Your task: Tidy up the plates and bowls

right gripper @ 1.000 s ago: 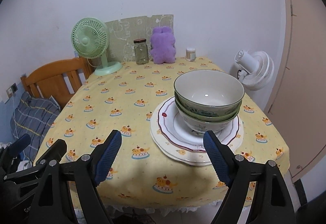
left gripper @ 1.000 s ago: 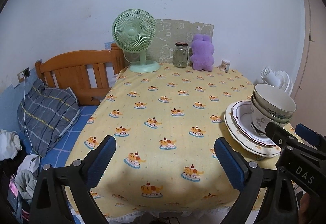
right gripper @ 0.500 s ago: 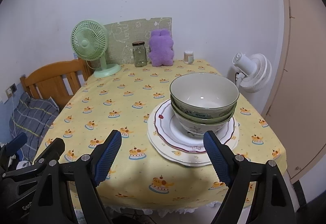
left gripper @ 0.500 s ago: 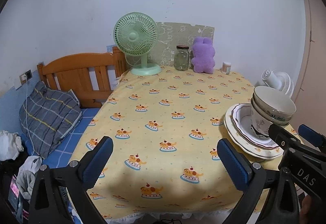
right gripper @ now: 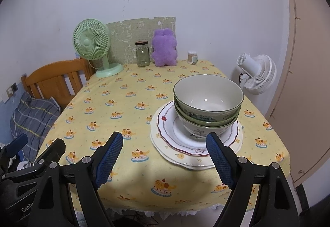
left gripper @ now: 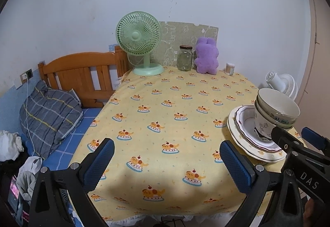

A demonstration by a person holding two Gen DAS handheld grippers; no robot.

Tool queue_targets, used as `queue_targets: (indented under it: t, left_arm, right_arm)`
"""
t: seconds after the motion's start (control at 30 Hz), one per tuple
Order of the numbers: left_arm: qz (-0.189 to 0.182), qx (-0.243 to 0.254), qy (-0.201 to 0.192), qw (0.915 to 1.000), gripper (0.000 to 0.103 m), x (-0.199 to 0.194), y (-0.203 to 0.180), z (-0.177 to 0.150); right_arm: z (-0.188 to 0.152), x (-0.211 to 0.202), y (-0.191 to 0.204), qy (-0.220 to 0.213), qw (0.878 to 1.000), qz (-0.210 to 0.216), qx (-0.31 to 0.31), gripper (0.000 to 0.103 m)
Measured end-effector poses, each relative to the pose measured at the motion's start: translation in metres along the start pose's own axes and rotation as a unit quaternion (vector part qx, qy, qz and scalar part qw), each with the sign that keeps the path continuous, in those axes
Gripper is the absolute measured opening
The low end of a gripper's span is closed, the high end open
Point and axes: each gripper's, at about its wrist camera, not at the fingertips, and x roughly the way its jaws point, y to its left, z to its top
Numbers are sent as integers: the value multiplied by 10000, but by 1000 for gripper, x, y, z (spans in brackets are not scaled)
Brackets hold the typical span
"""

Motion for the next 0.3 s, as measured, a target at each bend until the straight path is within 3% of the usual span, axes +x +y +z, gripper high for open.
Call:
queue_targets:
  t: [0.3]
  left_arm:
    - [-55, 55, -1, 10000, 103, 0, -4, 1]
  right_arm:
    - [-1, -1, -5, 19, 10000, -46, 49, 85]
